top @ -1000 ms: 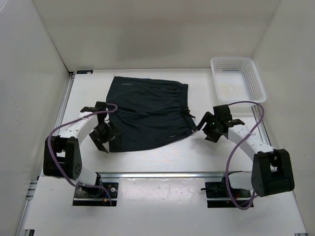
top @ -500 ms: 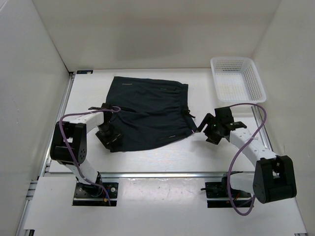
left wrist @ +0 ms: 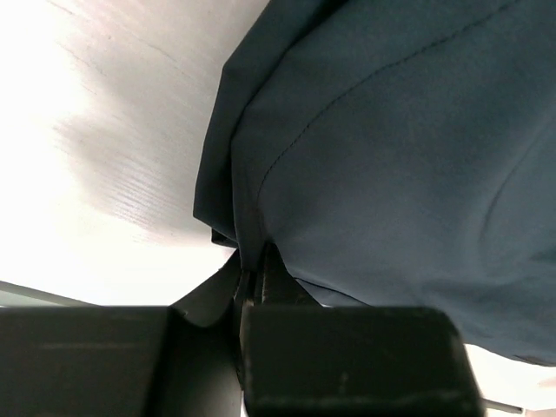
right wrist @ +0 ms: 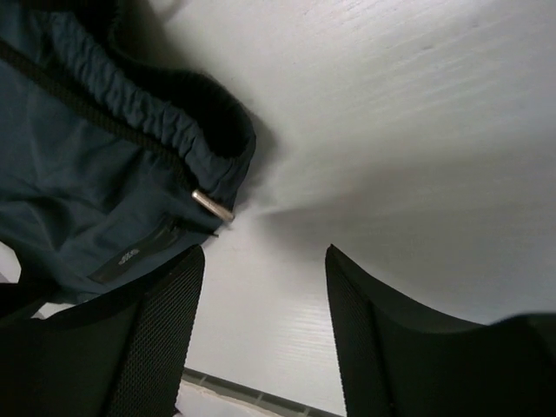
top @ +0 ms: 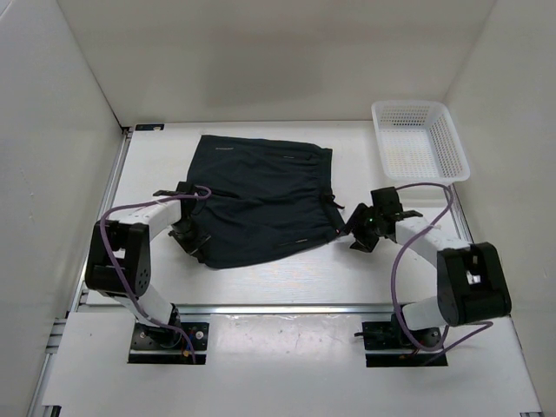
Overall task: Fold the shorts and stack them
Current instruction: Fold the shorts
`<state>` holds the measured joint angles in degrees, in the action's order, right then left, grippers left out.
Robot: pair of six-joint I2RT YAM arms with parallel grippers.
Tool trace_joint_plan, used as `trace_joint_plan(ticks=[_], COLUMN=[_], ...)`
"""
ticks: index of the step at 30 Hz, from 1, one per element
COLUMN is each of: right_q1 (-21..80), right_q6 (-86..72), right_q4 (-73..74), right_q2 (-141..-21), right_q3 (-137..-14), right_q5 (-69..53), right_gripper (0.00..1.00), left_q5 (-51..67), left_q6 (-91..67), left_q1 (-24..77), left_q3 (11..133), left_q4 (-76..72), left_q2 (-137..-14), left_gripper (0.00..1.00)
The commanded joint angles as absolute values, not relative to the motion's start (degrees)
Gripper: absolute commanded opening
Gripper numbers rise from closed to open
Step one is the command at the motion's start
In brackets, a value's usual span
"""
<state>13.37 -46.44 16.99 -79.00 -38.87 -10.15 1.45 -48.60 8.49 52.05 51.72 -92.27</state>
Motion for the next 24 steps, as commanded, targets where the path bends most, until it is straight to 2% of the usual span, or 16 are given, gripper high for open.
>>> trace_joint_plan(ticks=[1,7,8,9,10,11,20,24], right_q1=[15.45,16.88,17.4,17.4,17.4,17.4,17.4,17.4], right_q6=[-48.07,-49.22,-49.22,-49.22,-49.74,-49.75,-46.68,-46.14], right_q4=[11.61,9.23,9.23,9.23,9.84,10.89,17.04,22.13], right_q2=[-83.3,-92.36,-92.9,-92.9,-92.9,-91.86,-79.38,-69.36], right_q3=[-41.74,-46.23,-46.23,-46.75,-46.76,-46.76,-39.3,-34.37], right_q5=[-12.83,-10.72,-10.72,-9.77,-8.28,-7.39,-2.37,-1.06], right_gripper=[0.62,0.4,0.32,0.11,0.03,0.0,0.0,0.0], left_q5=[0.18,0.18,0.18,0.18,0.18,0.18,1.58,-0.78], left_q6=[-49.22,-49.22,-49.22,-49.22,-49.22,-49.22,-49.74,-50.88], left_q1=[8.79,8.79,8.79,9.31,9.32,9.32,8.79,8.79], left_q3=[51.42,51.42,51.42,52.11,52.12,52.64,49.39,48.69], left_q4=[50.71,50.71,50.71,50.71,51.23,52.28,55.72,59.67], left_q2=[-88.07,-87.54,-87.02,-87.01,-85.62,-84.91,-73.66,-67.17], left_gripper=[0.1,0.1,0.1,0.1,0.1,0.1,0.1,0.1])
